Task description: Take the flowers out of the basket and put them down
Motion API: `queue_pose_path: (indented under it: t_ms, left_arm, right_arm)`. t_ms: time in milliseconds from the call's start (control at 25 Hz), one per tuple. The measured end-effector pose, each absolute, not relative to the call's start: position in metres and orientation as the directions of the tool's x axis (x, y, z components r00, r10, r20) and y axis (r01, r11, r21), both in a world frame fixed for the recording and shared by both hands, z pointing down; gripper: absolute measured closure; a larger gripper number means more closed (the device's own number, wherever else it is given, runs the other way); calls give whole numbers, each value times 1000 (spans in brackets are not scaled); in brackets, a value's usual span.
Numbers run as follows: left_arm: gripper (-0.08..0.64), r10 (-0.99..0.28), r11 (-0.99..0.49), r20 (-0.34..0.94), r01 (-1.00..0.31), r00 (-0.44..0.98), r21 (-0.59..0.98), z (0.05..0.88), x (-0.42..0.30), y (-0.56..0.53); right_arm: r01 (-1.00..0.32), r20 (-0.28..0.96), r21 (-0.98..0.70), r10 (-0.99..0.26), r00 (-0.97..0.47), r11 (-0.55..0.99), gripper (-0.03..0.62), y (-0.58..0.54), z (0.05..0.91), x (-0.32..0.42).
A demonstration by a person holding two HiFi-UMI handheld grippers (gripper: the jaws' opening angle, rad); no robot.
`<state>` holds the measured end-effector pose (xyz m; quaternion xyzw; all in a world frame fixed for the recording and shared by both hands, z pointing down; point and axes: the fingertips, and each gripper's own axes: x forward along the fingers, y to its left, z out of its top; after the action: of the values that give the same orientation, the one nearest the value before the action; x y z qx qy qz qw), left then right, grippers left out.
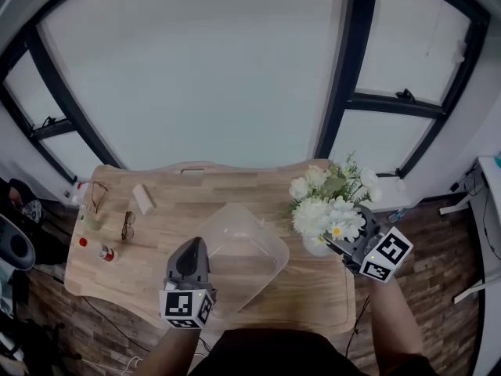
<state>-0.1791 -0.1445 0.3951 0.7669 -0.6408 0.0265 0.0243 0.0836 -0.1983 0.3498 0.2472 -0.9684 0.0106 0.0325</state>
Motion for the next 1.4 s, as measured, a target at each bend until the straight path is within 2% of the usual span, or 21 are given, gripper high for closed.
queue_pose_path:
  t_ms: [560,800,1400]
  left_arm:
    - [555,-977,-189,96,-981,192,41,406,-142,-147]
    - [555,-967,-230,102,-972,234,56,413,-108,-133]
    - [555,-976,-184,113,-983,184,14,425,-104,-134]
  right_arm:
    - [-581,106,-16,-576,-811,814,290,-204,399,124]
    - [-589,116,-26,-582,-805,808,290,-207,415,135]
    - [-568,135,-51,-558,-819,821,290,-201,459,134]
